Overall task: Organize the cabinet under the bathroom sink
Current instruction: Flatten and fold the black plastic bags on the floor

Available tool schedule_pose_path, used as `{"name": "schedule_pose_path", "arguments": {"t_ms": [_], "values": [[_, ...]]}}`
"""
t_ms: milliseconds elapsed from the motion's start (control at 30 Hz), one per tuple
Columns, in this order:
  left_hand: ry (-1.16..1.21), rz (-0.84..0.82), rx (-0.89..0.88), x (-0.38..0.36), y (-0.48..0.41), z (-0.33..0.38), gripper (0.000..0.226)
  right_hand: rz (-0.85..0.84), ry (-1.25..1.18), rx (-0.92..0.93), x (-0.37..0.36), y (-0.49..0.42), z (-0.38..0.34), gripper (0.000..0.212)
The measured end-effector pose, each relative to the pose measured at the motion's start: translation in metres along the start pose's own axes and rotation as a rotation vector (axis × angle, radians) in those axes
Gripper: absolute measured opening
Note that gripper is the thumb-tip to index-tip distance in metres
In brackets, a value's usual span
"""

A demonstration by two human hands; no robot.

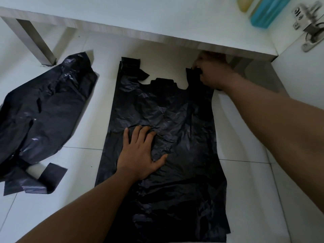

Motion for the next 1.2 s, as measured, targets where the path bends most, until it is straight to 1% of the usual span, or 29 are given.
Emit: {"name": "schedule_pose_path", "arguments": {"t_ms": [67,100,167,233,267,333,367,467,500,567,667,733,800,900,933,967,1000,1067,1100,1200], "values": [[0.003,0.000,0.000,0.000,0.000,0.000,0.084,0.135,0.030,-0.024,-0.011,0.002,-0.001,0.054],[0.003,0.001,0.001,0.000,-0.001,0.000,0.084,0.180,0.019,-0.057,-0.018,0.004,0.000,0.056],[0.007,0.007,-0.002,0.000,0.000,0.000,0.084,0.280,-0.061,-0.165,-0.027,0.013,-0.003,0.049],[0.009,0.008,-0.002,0.000,0.000,0.000,0.083,0.376,-0.180,-0.295,-0.032,0.032,-0.017,0.034],[0.006,0.005,-0.002,0.000,-0.001,0.000,0.083,0.398,-0.242,-0.348,-0.035,0.046,-0.029,0.028],[0.005,0.006,0.000,-0.001,-0.001,0.000,0.083,0.386,-0.317,-0.396,-0.045,0.072,-0.062,0.022],[0.008,0.006,0.000,-0.001,0.000,0.000,0.083,0.339,-0.318,-0.384,-0.053,0.084,-0.081,0.024],[0.010,0.004,0.005,-0.002,0.000,0.000,0.082,0.113,-0.346,-0.357,-0.087,0.107,-0.126,0.039],[0.007,0.005,0.006,-0.002,0.000,0.000,0.082,0.085,-0.365,-0.369,-0.097,0.112,-0.133,0.045],[0.011,0.005,0.001,-0.001,0.000,0.001,0.082,0.127,-0.376,-0.365,-0.110,0.120,-0.137,0.052],[0.055,-0.005,0.007,-0.002,0.000,-0.002,0.082,0.175,-0.326,-0.366,-0.112,0.120,-0.137,0.055],[0.145,0.002,0.024,-0.001,0.000,-0.005,0.081,0.188,-0.307,-0.369,-0.110,0.121,-0.139,0.057],[0.264,-0.015,0.086,0.010,-0.007,-0.007,0.079,0.203,-0.295,-0.358,-0.110,0.122,-0.141,0.057],[0.383,-0.155,0.251,0.035,-0.042,-0.014,0.077,0.209,-0.288,-0.361,-0.112,0.122,-0.141,0.057],[0.452,-0.167,0.335,0.044,-0.058,-0.021,0.073,0.211,-0.281,-0.366,-0.112,0.121,-0.141,0.057],[0.505,-0.128,0.415,0.051,-0.076,-0.029,0.070,0.213,-0.277,-0.371,-0.113,0.121,-0.141,0.056],[0.497,-0.058,0.476,0.055,-0.093,-0.040,0.069,0.212,-0.278,-0.373,-0.113,0.120,-0.141,0.056],[0.380,0.055,0.560,0.059,-0.127,-0.066,0.072,0.210,-0.281,-0.382,-0.114,0.120,-0.142,0.056],[0.346,0.064,0.608,0.060,-0.142,-0.077,0.075,0.209,-0.282,-0.383,-0.115,0.119,-0.141,0.056],[0.283,-0.042,0.725,0.055,-0.175,-0.100,0.082,0.230,-0.287,-0.370,-0.117,0.120,-0.141,0.054]]}}
Point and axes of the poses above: each hand's wrist, its own y-axis away from the middle knuckle, its own x-axis out of the back of the hand, z = x × y, the point moved 2 cm from there along -y, towards the middle knuckle, and after that the axes turned 5 degrees about z, right-handed, at the moved point
